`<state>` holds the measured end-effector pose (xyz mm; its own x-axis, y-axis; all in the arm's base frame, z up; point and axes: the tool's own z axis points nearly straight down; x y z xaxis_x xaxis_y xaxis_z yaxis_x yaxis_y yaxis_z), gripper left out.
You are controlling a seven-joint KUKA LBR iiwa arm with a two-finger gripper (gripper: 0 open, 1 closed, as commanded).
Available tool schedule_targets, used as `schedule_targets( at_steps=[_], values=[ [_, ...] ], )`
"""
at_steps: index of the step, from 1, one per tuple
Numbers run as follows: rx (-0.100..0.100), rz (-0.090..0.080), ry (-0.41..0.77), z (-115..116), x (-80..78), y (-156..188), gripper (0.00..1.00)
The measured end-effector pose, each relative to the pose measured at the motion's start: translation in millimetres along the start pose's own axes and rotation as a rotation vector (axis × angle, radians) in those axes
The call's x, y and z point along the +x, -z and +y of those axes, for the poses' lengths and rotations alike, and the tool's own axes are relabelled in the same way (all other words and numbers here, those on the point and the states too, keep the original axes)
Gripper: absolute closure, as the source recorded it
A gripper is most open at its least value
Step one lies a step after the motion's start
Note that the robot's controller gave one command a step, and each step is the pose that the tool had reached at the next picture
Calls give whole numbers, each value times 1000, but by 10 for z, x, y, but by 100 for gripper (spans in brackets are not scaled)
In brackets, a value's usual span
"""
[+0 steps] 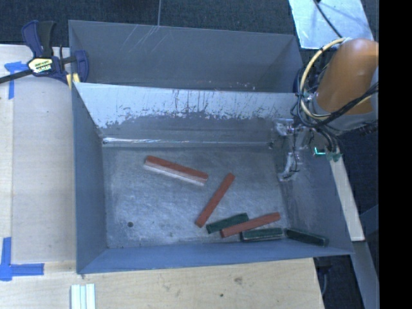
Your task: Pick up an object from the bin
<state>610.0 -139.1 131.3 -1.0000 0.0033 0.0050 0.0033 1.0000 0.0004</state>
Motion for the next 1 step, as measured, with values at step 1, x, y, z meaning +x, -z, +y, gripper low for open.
schedule_targets(
  at_steps=[1],
  values=[
    [0, -4, 512, 644, 535, -627, 0]
  ],
)
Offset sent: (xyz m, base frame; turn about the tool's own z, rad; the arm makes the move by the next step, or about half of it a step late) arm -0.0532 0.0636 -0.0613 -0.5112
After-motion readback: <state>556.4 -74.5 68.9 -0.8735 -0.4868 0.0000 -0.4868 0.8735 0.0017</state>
